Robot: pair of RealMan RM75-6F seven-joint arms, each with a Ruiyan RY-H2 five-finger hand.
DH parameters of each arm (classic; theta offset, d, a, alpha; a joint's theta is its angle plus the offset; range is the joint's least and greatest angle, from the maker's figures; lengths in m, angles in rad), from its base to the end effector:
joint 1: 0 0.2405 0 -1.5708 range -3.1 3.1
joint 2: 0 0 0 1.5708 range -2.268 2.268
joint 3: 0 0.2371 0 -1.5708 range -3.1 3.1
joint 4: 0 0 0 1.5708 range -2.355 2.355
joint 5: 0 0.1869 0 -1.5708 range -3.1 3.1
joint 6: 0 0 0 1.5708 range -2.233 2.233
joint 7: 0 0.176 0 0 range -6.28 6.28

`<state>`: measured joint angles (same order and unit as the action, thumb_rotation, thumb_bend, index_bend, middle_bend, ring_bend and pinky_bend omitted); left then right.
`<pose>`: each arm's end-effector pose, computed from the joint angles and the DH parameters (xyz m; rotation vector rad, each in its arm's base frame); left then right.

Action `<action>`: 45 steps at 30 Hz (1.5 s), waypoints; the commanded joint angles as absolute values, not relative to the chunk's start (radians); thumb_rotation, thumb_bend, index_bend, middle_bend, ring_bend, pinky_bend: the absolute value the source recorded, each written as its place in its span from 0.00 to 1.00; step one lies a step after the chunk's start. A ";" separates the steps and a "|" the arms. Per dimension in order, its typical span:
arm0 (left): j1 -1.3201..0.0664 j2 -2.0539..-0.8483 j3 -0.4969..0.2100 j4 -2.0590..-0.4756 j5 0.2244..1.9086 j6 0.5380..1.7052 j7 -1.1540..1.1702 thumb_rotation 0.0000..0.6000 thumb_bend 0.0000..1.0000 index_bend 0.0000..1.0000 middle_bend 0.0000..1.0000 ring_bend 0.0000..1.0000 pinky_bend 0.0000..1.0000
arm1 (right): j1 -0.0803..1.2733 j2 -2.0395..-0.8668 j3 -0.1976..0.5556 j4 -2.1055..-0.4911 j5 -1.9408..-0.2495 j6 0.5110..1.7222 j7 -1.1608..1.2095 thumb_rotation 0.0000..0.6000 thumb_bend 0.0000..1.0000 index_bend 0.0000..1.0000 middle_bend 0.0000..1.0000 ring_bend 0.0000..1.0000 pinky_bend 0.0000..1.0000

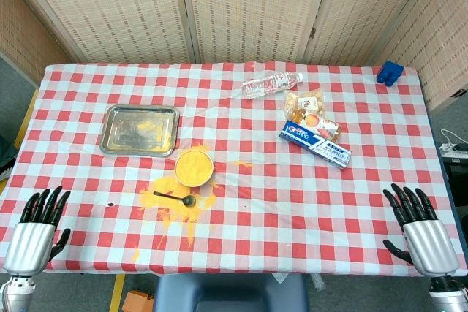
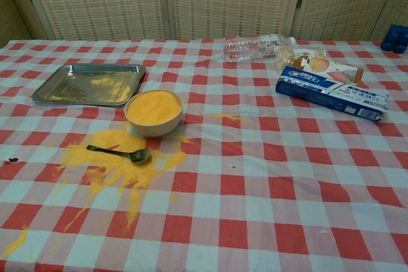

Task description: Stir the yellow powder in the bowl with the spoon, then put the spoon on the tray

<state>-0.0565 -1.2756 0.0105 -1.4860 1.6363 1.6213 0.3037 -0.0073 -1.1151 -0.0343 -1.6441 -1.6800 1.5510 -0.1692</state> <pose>-0.2725 0.1892 0.1381 -1.5012 -0.5959 -0.7996 -0.2700 -0.1664 0.1558 1.5362 -0.7917 0.8226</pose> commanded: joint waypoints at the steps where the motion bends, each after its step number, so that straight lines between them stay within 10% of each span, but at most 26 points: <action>1: -0.069 -1.272 0.036 -1.487 1.678 1.602 0.254 1.00 0.39 0.00 0.00 0.00 0.08 | -0.008 -1.113 -0.035 -1.642 -1.686 1.557 -0.161 1.00 0.05 0.00 0.00 0.00 0.00; 6: -0.112 -1.261 0.059 -1.486 1.716 1.529 0.212 1.00 0.39 0.00 0.01 0.00 0.12 | -0.010 -1.109 -0.033 -1.639 -1.685 1.567 -0.139 1.00 0.04 0.00 0.00 0.00 0.00; 10: -0.138 -1.273 0.038 -1.515 1.700 1.480 0.328 1.00 0.39 0.00 0.16 0.10 0.34 | -0.008 -1.108 -0.031 -1.638 -1.678 1.561 -0.134 1.00 0.04 0.00 0.00 0.00 0.00; 15: -0.198 -1.336 0.002 -1.490 1.749 1.459 0.394 1.00 0.38 0.09 0.79 0.72 0.91 | -0.003 -1.112 -0.026 -1.636 -1.663 1.547 -0.140 1.00 0.04 0.00 0.00 0.00 0.00; 18: -0.245 -1.396 -0.017 -1.425 1.771 1.436 0.367 1.00 0.39 0.34 1.00 0.98 1.00 | 0.000 -1.115 -0.021 -1.636 -1.650 1.537 -0.146 1.00 0.04 0.00 0.00 0.00 0.00; 22: -0.303 -1.459 -0.042 -1.374 1.735 1.353 0.341 1.00 0.41 0.48 1.00 1.00 1.00 | 0.005 -1.119 -0.017 -1.634 -1.633 1.522 -0.157 1.00 0.04 0.00 0.00 0.00 0.00; 45: -0.496 -1.673 -0.100 -1.264 1.562 1.106 0.360 1.00 0.41 0.48 1.00 1.00 1.00 | 0.019 -1.125 -0.009 -1.635 -1.593 1.488 -0.174 1.00 0.04 0.00 0.00 0.00 0.00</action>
